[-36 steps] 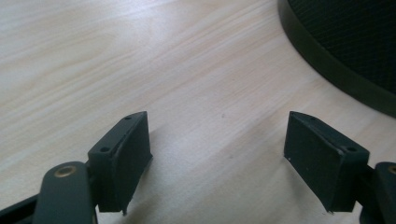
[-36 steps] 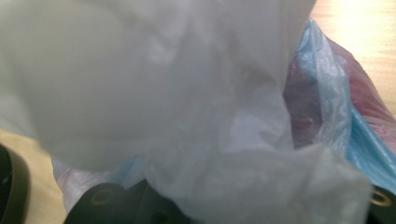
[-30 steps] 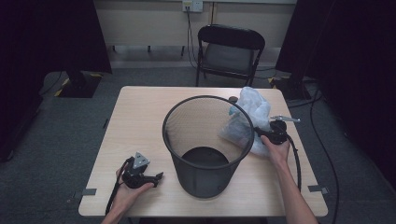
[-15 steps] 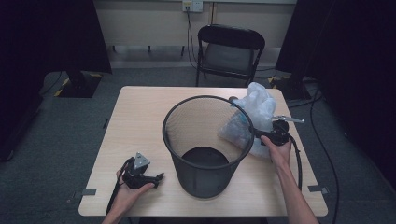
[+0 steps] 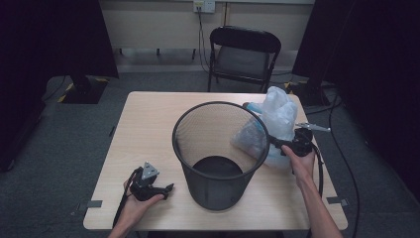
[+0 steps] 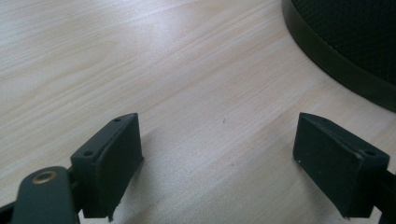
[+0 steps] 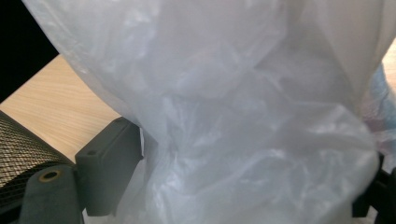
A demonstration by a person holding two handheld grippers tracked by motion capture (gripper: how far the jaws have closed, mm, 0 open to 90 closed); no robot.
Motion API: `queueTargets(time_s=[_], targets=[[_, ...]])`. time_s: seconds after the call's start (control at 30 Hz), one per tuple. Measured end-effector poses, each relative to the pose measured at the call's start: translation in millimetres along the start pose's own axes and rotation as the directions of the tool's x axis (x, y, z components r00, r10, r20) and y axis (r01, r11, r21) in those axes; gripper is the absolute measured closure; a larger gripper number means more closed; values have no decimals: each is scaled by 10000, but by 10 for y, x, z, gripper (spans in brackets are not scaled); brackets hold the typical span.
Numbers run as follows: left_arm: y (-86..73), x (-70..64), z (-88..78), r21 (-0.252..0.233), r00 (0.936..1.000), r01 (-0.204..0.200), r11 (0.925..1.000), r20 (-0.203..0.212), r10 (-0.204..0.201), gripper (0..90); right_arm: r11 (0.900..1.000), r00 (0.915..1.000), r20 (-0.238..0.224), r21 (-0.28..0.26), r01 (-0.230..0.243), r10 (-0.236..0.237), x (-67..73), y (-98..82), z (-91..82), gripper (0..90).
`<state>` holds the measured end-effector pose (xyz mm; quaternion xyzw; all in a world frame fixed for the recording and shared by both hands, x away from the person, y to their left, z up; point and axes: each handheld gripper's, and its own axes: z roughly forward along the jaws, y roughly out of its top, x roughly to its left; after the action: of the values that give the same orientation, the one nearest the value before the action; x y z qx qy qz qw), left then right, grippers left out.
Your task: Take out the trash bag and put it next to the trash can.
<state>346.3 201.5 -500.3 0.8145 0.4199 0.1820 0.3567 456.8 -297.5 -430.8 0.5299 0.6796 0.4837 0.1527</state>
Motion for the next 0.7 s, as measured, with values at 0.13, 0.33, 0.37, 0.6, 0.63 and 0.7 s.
queueTargets(time_s=[0.13, 0.33, 0.37, 0.6, 0.63, 0.7], targets=[[0, 0, 0, 0, 10000, 2, 10000, 1, -2, 148, 9999, 10000, -53, -120, 38, -39, -3, 6, -89, 158], [0, 0, 0, 2, 10000, 0, 10000, 0, 0, 148, 9995, 10000, -31, -316, 41, -42, 19, 31, -211, 158], [0, 0, 0, 2, 10000, -2, 10000, 0, 2, 148, 9994, 10000, -38, -350, 60, -61, 22, 34, -228, 157], [0, 0, 0, 1, 10000, 0, 10000, 1, 0, 148, 9986, 9997, -86, -482, 206, -210, 84, 63, -363, 155], [0, 0, 0, 0, 10000, 3, 10000, 0, -3, 148, 9985, 9997, -92, -500, 205, -209, 95, 64, -384, 155], [0, 0, 0, 0, 10000, 0, 10000, 2, 0, 148, 9980, 9996, -171, -585, 233, -244, 115, 63, -425, 155]])
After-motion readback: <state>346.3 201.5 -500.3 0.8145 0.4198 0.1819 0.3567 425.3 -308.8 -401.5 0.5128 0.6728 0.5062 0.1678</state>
